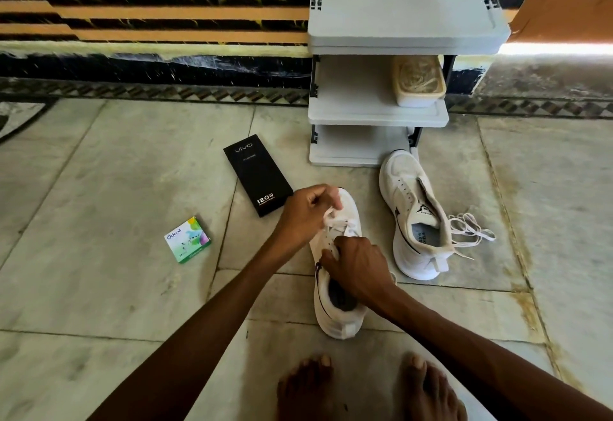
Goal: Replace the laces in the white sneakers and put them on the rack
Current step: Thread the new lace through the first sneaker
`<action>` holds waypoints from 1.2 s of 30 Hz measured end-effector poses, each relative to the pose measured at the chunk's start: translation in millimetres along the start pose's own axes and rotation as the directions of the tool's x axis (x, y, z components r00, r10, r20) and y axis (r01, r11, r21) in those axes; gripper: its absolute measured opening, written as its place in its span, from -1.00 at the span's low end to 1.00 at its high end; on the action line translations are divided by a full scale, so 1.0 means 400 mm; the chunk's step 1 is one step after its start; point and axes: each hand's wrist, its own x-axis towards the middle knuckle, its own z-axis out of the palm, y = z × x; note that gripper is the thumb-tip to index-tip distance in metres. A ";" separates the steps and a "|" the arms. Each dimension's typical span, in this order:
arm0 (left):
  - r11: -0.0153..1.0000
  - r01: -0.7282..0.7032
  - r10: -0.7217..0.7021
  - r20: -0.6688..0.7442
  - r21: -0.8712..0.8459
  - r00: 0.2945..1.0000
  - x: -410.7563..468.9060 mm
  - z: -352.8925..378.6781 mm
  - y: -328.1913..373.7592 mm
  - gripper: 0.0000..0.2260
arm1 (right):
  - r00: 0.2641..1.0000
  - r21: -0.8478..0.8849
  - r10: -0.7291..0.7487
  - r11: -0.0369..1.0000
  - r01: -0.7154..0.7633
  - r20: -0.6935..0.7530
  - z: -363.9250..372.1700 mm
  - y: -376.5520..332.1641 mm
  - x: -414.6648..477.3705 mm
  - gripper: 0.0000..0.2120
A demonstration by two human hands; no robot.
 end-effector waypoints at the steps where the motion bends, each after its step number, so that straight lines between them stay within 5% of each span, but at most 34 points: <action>1: 0.944 -0.036 0.052 -0.042 0.328 0.998 0.010 -0.006 -0.027 -0.76 | 1.000 0.005 0.011 1.000 -0.011 0.008 0.000 -0.001 0.001 -0.78; 3: 0.642 -0.001 -0.031 0.028 0.767 0.999 0.027 -0.012 -0.061 -0.81 | 0.999 0.020 0.037 0.999 -0.037 0.018 0.001 -0.003 0.002 -0.79; 5: 0.406 0.052 -0.282 0.070 0.912 0.957 0.030 -0.009 -0.073 -0.74 | 0.998 0.020 0.058 0.998 -0.058 0.008 0.006 -0.008 0.001 -0.79; 6: 0.371 0.067 -0.342 0.069 0.926 0.937 0.026 -0.008 -0.071 -0.73 | 0.998 0.011 0.066 0.998 -0.066 -0.003 0.010 -0.011 -0.001 -0.79; 10: 0.603 0.049 -0.256 0.134 0.796 0.957 0.024 -0.040 -0.018 -0.83 | 0.997 -0.032 0.074 0.997 -0.075 -0.036 0.015 -0.021 -0.003 -0.77; 13: 0.732 0.088 -0.272 0.172 0.676 0.947 0.023 -0.074 0.019 -0.71 | 0.997 -0.027 0.077 0.997 -0.078 -0.026 0.012 -0.021 0.000 -0.75; 20: 0.772 0.084 -0.054 -0.066 0.630 0.996 0.020 -0.082 -0.009 -0.73 | 1.000 0.020 0.009 1.000 -0.009 -0.008 -0.010 -0.001 0.002 -0.75; 26: 0.784 0.059 0.104 -0.225 0.618 0.969 0.017 -0.085 -0.060 -0.88 | 0.999 0.040 -0.044 0.998 0.044 0.023 -0.024 0.014 0.002 -0.67; 33: 0.866 -0.041 0.190 -0.253 0.497 0.949 -0.005 -0.100 -0.079 -0.97 | 0.994 0.244 -0.044 0.970 0.018 0.101 -0.037 0.032 0.018 -0.67; 36: 0.919 -0.083 0.167 -0.190 0.385 0.967 -0.005 -0.098 -0.077 -0.94 | 0.999 0.380 -0.012 0.925 0.026 -0.038 -0.054 0.049 0.014 -0.83</action>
